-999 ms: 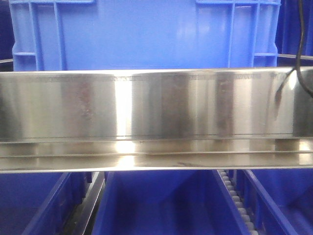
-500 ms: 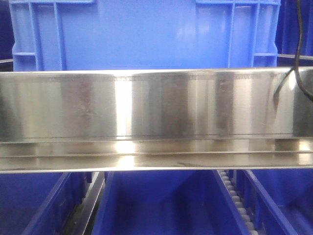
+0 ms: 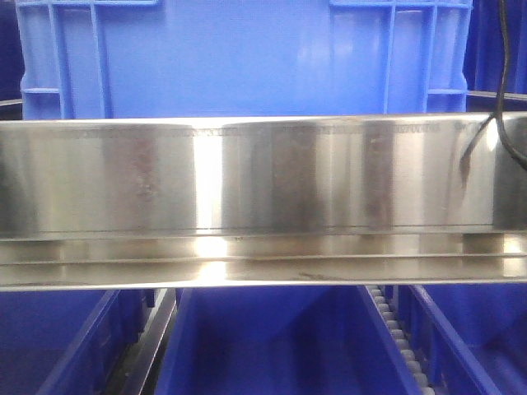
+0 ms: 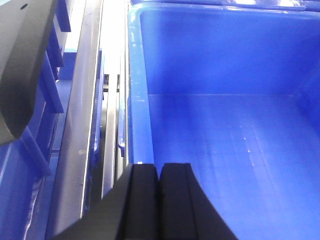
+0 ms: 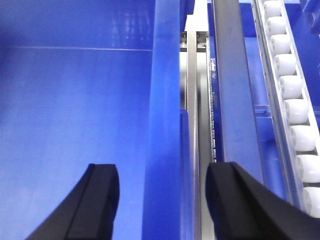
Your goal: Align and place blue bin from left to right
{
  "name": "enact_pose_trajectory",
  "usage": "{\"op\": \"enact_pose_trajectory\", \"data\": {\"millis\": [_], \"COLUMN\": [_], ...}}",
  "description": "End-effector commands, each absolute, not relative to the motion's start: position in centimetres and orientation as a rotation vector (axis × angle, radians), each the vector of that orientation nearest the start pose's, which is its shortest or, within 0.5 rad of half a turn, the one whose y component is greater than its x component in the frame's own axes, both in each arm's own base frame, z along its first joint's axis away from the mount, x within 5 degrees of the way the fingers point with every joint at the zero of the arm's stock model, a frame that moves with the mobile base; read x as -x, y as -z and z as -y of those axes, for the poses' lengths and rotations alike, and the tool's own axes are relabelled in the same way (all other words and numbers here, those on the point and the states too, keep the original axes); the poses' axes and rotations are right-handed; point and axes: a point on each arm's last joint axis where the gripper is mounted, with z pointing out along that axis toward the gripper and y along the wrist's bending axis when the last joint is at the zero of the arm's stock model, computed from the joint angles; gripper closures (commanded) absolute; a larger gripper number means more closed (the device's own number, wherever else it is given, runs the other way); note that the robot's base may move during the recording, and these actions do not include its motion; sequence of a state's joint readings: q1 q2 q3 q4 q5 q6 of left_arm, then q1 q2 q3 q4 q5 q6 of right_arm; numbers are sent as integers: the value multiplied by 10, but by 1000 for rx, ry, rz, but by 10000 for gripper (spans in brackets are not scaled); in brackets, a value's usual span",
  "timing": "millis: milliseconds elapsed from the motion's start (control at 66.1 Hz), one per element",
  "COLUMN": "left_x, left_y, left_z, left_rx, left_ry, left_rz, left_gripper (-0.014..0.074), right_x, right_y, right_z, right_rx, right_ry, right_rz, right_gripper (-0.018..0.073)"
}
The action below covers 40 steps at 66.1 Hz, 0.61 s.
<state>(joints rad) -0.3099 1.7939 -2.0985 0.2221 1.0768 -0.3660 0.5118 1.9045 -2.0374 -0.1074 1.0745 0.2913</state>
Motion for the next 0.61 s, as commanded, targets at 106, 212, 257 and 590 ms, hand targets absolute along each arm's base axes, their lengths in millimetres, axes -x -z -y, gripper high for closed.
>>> {"op": "enact_pose_trajectory", "data": {"millis": [106, 212, 257, 590], "left_x": [-377, -377, -377, -378], "left_y": [-455, -455, -455, -454], "left_z": [105, 105, 105, 105], "left_rx": [49, 49, 49, 50], "left_ry": [108, 108, 108, 105], "left_rz": [-2216, -2216, -2216, -2224], "left_gripper": [707, 707, 707, 707], "right_x": [-379, -380, -380, -380], "right_y": [-387, -385, -385, -385], "right_z": [-202, -202, -202, -202], "right_rx": [284, 285, 285, 292], "right_ry": [-213, -208, -208, -205], "right_rz": [-2400, -2410, -2412, -2411], "right_gripper": [273, 273, 273, 417]}}
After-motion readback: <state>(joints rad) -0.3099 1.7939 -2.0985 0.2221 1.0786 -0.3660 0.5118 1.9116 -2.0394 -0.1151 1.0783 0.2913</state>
